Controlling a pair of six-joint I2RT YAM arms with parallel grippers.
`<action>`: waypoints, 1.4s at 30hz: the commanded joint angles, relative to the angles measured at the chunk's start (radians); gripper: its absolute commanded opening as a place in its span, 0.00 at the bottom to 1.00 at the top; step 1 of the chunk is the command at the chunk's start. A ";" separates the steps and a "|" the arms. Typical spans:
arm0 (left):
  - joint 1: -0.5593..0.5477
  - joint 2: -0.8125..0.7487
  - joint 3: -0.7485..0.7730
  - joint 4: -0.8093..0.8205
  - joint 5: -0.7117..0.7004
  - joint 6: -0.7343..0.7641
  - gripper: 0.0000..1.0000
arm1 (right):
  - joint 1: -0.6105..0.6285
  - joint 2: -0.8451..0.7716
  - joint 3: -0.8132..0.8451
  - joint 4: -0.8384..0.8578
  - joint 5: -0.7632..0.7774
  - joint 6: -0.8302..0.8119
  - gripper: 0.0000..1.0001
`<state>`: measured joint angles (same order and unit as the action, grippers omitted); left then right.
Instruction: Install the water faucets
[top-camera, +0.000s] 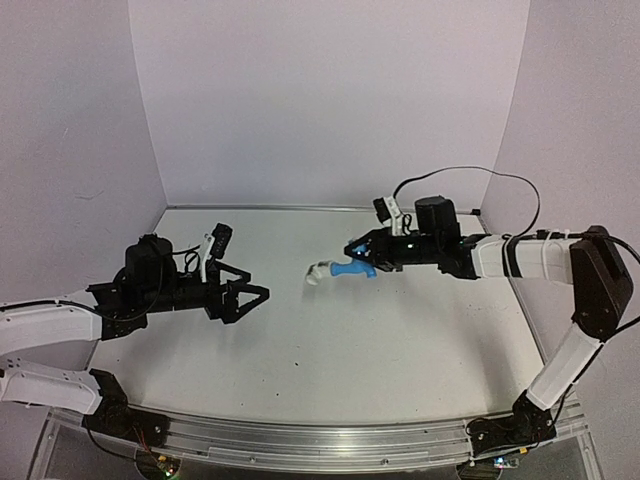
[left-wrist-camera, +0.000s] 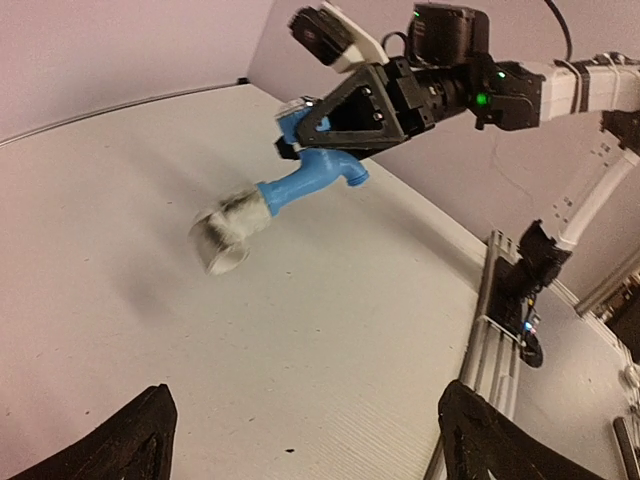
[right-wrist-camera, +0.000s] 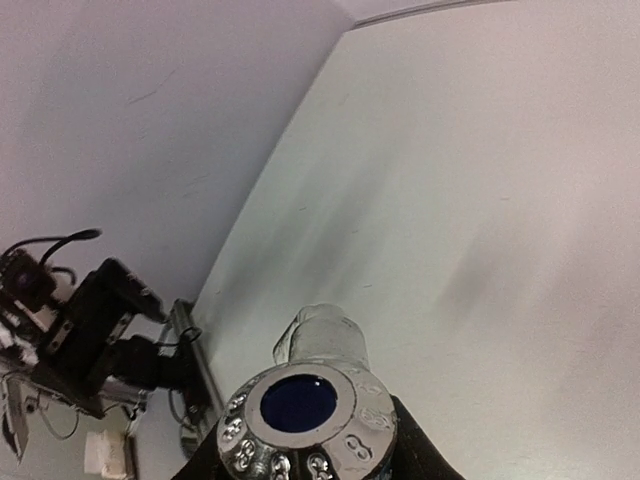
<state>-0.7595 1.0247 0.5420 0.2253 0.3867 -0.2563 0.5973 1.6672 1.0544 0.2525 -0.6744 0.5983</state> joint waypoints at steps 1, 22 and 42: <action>0.003 -0.042 0.015 -0.007 -0.187 -0.053 0.95 | -0.227 0.010 -0.049 0.014 0.061 -0.051 0.00; 0.003 0.029 0.085 -0.024 -0.126 -0.153 0.94 | -0.692 0.386 0.168 0.113 0.141 0.014 0.15; 0.004 -0.157 0.277 -0.333 -0.547 -0.124 0.93 | -0.636 -0.367 0.002 -0.584 0.412 -0.349 0.98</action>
<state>-0.7582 0.9517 0.6926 0.0069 0.0390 -0.4174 -0.0760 1.5510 1.1293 -0.2273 -0.1872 0.3144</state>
